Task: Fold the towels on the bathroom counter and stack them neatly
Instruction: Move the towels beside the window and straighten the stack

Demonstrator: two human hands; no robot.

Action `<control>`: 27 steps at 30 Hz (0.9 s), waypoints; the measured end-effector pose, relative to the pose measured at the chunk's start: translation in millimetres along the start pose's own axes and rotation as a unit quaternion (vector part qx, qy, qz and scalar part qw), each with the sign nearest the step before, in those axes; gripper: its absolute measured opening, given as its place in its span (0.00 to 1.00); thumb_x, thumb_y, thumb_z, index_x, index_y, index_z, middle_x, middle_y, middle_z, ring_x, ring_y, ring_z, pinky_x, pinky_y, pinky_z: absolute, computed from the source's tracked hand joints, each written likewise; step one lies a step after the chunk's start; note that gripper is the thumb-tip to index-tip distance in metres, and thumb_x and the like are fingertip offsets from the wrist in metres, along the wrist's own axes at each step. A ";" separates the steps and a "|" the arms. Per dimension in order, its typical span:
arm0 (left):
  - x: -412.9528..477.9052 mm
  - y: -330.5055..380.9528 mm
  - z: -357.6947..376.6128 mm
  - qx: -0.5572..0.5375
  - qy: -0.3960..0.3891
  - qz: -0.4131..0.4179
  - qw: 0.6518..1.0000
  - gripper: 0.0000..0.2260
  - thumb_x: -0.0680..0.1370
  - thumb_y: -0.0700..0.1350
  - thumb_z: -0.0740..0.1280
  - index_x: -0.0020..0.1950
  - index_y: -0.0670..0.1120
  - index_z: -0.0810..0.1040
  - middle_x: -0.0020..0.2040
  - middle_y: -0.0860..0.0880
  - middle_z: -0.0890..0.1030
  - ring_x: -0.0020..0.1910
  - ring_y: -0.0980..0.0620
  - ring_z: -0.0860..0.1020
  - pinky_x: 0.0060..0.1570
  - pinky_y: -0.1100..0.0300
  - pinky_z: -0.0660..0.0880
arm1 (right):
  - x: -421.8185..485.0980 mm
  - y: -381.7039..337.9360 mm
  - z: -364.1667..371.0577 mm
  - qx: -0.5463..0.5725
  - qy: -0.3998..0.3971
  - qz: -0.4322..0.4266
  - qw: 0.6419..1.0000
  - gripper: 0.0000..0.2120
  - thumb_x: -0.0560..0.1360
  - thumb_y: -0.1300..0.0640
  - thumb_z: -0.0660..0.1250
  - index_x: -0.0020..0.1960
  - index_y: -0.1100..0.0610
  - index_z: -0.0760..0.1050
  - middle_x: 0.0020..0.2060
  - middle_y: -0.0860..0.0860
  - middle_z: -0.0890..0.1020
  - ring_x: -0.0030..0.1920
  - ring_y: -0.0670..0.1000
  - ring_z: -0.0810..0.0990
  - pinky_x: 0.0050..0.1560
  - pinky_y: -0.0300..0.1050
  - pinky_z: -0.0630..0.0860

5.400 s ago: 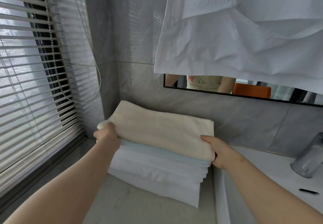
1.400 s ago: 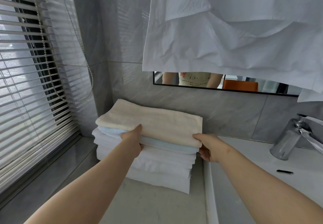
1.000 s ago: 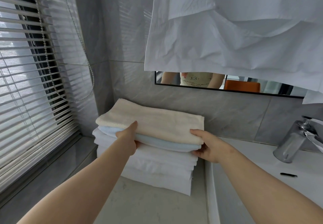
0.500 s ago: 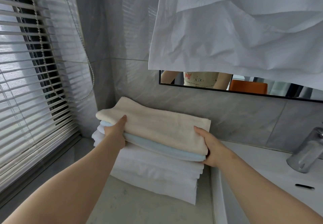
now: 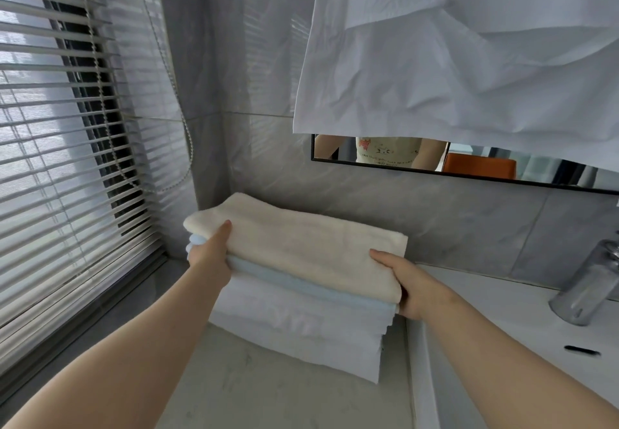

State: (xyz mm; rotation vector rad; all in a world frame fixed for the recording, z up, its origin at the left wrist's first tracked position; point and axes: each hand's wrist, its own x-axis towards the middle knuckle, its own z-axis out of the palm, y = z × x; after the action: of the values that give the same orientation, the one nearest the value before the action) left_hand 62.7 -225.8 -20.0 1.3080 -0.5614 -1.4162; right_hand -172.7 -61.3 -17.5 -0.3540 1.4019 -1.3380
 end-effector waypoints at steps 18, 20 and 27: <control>22.4 9.7 -13.4 0.122 -0.027 0.066 0.990 0.28 0.75 0.48 0.70 0.71 0.45 0.64 0.66 0.41 0.70 0.63 0.37 0.70 0.53 0.42 0.74 | 14.6 0.3 -5.1 -0.023 0.034 -0.022 0.999 0.16 0.72 0.55 0.72 0.57 0.60 0.77 0.46 0.57 0.83 0.43 0.55 0.81 0.34 0.45 0.78; 21.4 12.9 -7.3 0.128 -0.022 0.090 0.987 0.27 0.75 0.47 0.69 0.71 0.44 0.64 0.66 0.42 0.70 0.64 0.38 0.70 0.49 0.46 0.73 | 14.6 -4.8 -1.8 -0.026 0.032 -0.037 0.998 0.16 0.72 0.57 0.72 0.57 0.61 0.76 0.46 0.57 0.82 0.42 0.55 0.81 0.34 0.45 0.79; 21.4 8.4 -5.7 0.147 0.004 0.100 0.984 0.25 0.76 0.48 0.68 0.70 0.45 0.65 0.65 0.41 0.71 0.62 0.38 0.71 0.56 0.43 0.74 | 21.2 0.4 -3.9 -0.007 0.071 -0.080 0.994 0.19 0.73 0.59 0.71 0.62 0.63 0.73 0.49 0.59 0.81 0.45 0.56 0.80 0.43 0.50 0.78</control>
State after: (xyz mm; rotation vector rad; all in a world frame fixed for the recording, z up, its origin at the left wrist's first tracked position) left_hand 75.0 -245.8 -22.9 1.4432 -0.8971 -1.1929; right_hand -183.1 -76.2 -29.1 -0.3931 1.5277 -1.5103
